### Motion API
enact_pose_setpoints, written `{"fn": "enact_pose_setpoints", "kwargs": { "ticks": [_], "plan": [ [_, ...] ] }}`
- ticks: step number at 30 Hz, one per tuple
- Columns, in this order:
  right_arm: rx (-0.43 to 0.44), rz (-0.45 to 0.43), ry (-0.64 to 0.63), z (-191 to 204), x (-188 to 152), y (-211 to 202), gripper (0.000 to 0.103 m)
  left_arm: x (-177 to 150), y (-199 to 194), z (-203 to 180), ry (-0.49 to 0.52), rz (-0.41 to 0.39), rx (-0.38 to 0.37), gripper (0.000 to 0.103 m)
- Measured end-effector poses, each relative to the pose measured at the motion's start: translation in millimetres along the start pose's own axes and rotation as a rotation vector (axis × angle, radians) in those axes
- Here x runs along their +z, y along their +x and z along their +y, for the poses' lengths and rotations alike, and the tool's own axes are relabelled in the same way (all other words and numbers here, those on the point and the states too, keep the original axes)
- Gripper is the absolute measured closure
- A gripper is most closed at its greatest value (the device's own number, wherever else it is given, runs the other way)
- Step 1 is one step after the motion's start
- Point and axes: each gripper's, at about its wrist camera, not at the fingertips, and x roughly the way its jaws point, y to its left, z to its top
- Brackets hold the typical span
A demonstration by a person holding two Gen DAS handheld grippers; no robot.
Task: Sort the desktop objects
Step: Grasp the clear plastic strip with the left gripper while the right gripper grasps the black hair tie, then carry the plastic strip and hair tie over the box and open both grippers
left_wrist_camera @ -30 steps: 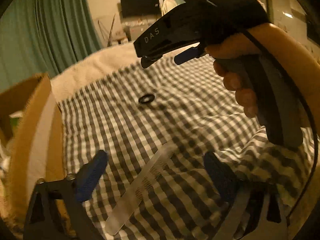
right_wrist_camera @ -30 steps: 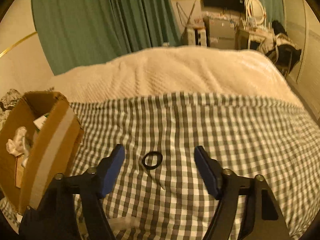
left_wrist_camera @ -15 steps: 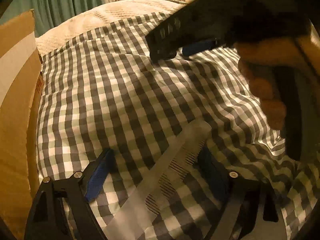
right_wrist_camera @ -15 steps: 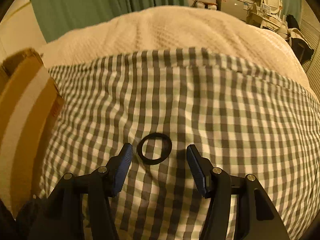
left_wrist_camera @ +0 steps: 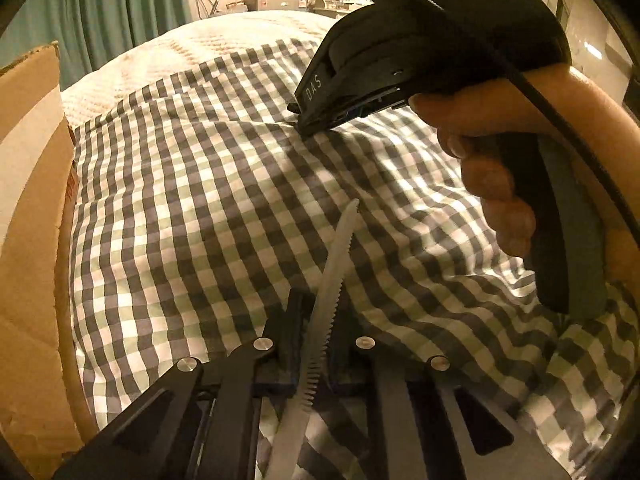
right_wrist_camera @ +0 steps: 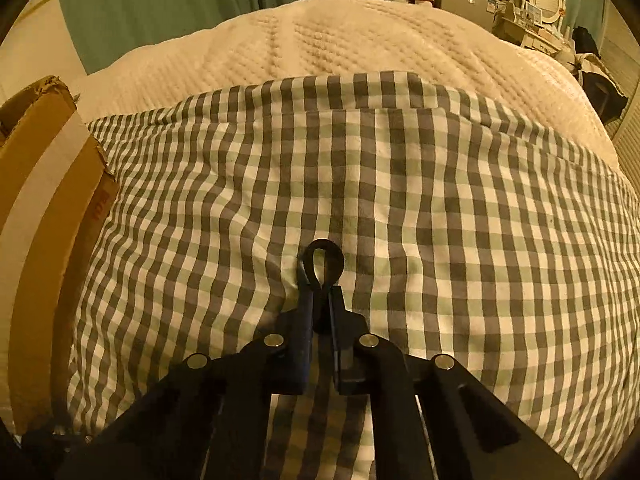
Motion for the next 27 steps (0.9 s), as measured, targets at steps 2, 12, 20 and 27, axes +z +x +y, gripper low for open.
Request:
{"fn": "enact_pose_setpoints", "kwargs": {
  "ticks": [2,12,20,27],
  "plan": [
    [-0.003,-0.016,0.007,-2.7,-1.0,-10.1,0.097,-0.7,-11.1,-0.8,0.006,-0.02,-0.006,0.096],
    [0.029,-0.148,0.137,-28.1,-7.5,-70.2,0.097,3.4,-47.9,-15.9,0.014,-0.107,-0.057,0.1],
    [0.054,-0.283,0.192,-13.5,-4.5,-105.9,0.097,20.1,-81.6,-18.3,0.01,-0.186,-0.063,0.1],
    [0.072,-0.389,0.191,-1.6,-7.3,-146.4,0.097,26.5,-132.6,-23.9,0.02,-0.307,-0.038,0.1]
  ]
}}
